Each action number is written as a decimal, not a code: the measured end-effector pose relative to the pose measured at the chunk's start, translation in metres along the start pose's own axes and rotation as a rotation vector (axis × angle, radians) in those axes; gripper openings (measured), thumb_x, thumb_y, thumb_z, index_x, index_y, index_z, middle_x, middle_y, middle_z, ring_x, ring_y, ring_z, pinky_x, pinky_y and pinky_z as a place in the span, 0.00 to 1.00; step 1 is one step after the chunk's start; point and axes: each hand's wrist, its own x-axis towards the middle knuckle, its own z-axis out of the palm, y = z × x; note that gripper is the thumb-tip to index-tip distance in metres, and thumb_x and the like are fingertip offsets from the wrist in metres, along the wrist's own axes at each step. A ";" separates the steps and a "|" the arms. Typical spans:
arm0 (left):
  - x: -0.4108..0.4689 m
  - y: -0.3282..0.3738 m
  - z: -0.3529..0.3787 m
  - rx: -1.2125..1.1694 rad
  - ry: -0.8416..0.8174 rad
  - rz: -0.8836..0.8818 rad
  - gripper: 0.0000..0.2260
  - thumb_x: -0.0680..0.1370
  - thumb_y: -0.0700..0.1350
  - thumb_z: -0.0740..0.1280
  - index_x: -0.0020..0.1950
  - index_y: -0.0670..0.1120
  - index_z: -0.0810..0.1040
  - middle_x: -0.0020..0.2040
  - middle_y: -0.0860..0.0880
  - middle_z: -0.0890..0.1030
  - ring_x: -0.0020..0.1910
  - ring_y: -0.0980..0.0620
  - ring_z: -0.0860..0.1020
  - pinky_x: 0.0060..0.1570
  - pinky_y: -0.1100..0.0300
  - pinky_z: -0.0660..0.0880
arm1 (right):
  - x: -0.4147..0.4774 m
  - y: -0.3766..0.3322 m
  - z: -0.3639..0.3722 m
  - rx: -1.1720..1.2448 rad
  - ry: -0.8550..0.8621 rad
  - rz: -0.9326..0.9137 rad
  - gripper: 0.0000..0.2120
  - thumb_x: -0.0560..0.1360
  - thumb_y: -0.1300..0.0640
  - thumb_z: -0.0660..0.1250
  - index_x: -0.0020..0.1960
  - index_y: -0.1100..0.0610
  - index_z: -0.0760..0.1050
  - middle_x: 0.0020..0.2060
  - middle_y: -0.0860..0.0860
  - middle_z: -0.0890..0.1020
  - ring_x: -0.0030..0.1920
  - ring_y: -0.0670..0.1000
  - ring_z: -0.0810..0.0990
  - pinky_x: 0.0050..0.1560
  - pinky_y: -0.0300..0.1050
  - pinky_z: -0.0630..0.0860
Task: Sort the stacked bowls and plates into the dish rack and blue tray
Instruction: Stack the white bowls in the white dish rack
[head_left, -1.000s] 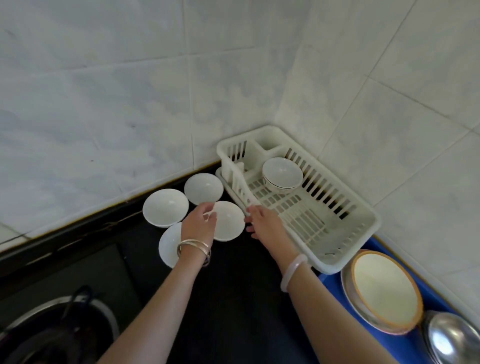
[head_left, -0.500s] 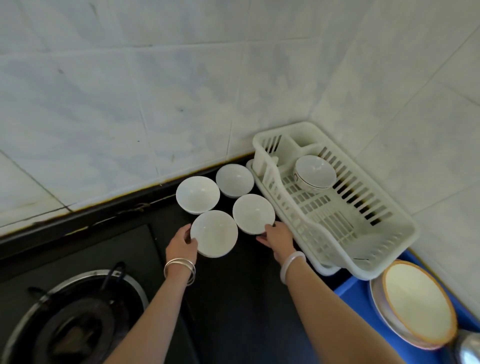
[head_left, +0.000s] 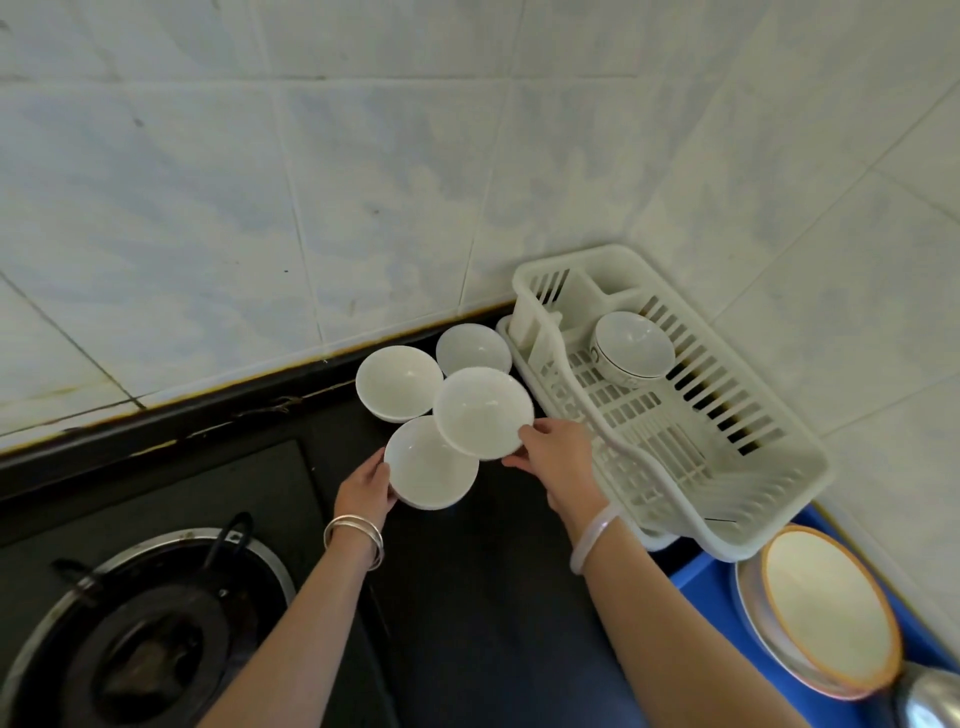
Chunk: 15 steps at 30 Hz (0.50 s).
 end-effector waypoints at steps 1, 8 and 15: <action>-0.001 0.001 0.000 -0.052 0.006 -0.031 0.15 0.79 0.41 0.59 0.65 0.47 0.73 0.65 0.44 0.75 0.63 0.43 0.73 0.59 0.50 0.72 | -0.003 0.000 0.005 -0.042 -0.015 -0.002 0.05 0.73 0.66 0.65 0.41 0.65 0.80 0.35 0.55 0.83 0.35 0.49 0.84 0.37 0.42 0.83; -0.008 0.002 -0.002 -0.155 -0.016 -0.094 0.13 0.79 0.46 0.59 0.62 0.45 0.74 0.64 0.43 0.75 0.64 0.43 0.73 0.60 0.51 0.70 | -0.013 0.008 0.032 -0.298 -0.027 0.024 0.05 0.72 0.62 0.67 0.39 0.59 0.80 0.32 0.52 0.84 0.37 0.49 0.84 0.47 0.47 0.82; -0.004 0.000 -0.002 -0.139 -0.006 -0.096 0.15 0.79 0.44 0.61 0.65 0.45 0.72 0.65 0.43 0.75 0.64 0.42 0.73 0.60 0.50 0.71 | -0.016 0.012 0.040 -0.406 -0.036 0.043 0.06 0.72 0.61 0.66 0.37 0.56 0.79 0.36 0.56 0.85 0.40 0.52 0.85 0.34 0.36 0.75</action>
